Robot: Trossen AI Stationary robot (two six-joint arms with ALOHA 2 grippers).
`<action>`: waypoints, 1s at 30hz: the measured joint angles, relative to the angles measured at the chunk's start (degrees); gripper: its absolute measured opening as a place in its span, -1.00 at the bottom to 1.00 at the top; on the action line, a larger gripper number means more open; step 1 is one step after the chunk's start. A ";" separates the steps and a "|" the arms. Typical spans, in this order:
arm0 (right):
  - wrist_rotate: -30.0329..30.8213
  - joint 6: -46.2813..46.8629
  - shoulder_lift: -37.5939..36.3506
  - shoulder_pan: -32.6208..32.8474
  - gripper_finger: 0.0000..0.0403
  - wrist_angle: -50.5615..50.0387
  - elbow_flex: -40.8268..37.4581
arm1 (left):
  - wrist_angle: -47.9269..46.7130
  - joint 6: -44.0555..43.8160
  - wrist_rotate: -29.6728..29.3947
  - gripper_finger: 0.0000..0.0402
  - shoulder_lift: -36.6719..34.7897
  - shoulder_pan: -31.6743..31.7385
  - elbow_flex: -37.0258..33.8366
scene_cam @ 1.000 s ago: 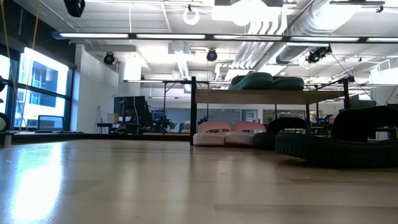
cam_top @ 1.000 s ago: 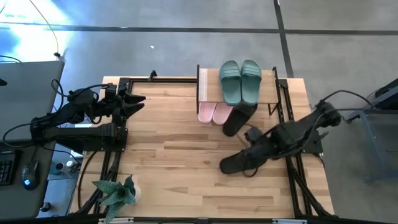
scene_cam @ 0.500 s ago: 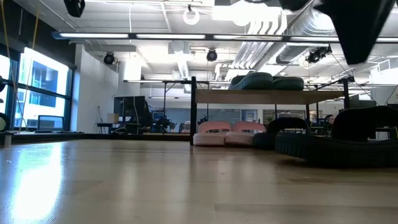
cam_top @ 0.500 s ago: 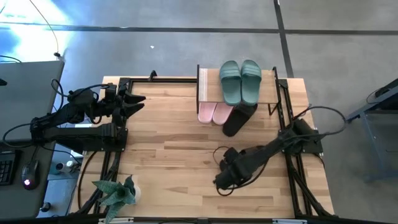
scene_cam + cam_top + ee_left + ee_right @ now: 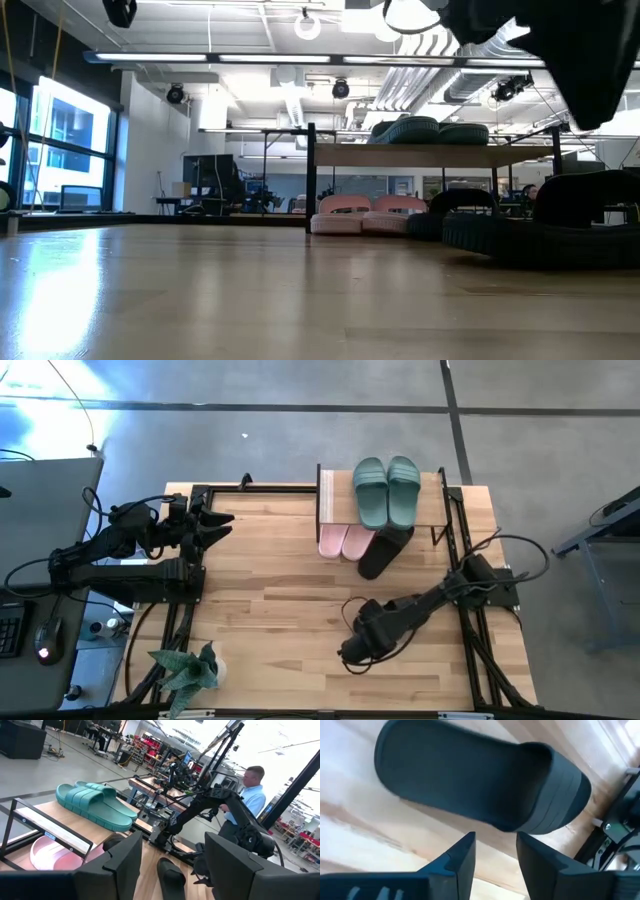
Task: Pick and place slides into the shelf
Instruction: Put the black slide under the shelf
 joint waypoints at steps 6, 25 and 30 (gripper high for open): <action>-2.65 4.63 -0.02 -2.09 -0.14 0.02 -2.36 | -0.01 0.01 0.00 -0.02 -0.01 0.00 0.00; -2.01 16.75 -0.02 -6.84 0.15 0.02 -9.50 | 0.01 0.00 0.00 -0.02 -0.01 0.01 0.00; -2.91 16.18 -0.04 -8.60 0.12 -0.02 -12.63 | 0.00 0.01 0.00 -0.02 -0.01 -0.01 0.00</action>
